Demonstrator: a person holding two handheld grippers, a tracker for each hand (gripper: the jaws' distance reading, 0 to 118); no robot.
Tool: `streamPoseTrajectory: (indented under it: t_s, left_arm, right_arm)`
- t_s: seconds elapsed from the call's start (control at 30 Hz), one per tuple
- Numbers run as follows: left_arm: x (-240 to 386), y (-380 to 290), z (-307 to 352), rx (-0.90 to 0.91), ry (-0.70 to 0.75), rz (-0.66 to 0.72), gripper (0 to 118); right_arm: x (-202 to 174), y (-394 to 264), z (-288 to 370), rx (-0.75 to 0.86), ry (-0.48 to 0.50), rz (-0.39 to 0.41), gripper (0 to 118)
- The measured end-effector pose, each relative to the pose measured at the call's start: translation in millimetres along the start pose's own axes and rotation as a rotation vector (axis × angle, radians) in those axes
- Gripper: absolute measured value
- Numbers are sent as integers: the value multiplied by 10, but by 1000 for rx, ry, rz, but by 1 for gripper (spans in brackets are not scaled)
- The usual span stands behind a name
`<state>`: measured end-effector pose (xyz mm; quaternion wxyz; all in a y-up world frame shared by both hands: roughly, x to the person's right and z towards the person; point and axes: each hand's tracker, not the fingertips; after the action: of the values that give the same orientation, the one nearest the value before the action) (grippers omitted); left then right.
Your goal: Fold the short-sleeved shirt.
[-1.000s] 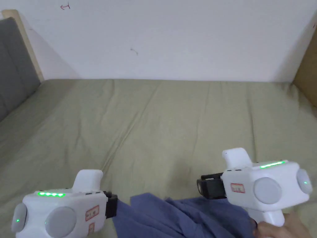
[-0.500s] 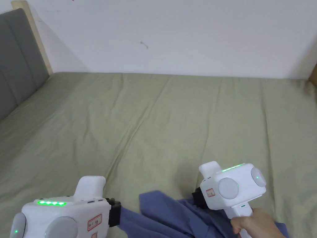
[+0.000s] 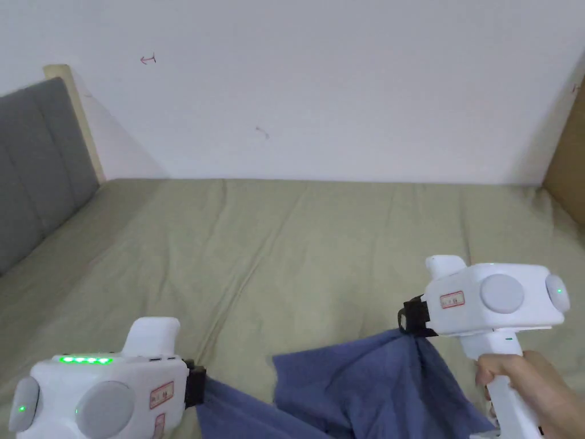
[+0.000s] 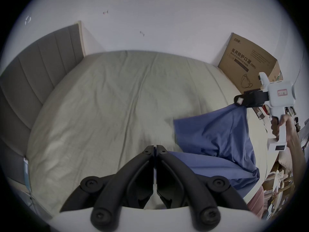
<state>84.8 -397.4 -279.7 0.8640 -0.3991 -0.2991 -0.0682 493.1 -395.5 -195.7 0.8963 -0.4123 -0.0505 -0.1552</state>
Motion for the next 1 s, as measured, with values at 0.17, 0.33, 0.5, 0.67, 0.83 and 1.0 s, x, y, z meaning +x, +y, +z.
streamPoseTrajectory:
  t_s: [0.17,0.33,0.5,0.67,0.83,1.0]
  left_arm:
    - [78,245,491,96,64,-38,1]
    - [183,611,969,216,91,-76,1]
    - [217,1154,1367,325,162,-89,1]
    - [142,1882,1621,419,256,-82,1]
    - [124,2536,1847,501,286,-53,1]
    - [-13,3024,1937,564,356,-13,1]
  right_arm:
    - [150,206,912,145,-25,-44,2]
    - [263,375,1741,274,-75,-69,2]
    - [474,688,2428,408,-124,-113,2]
    - [702,1171,2901,504,-142,-183,2]
    - [765,1666,3176,601,-144,-214,2]
    - [899,2153,3431,676,-167,-245,2]
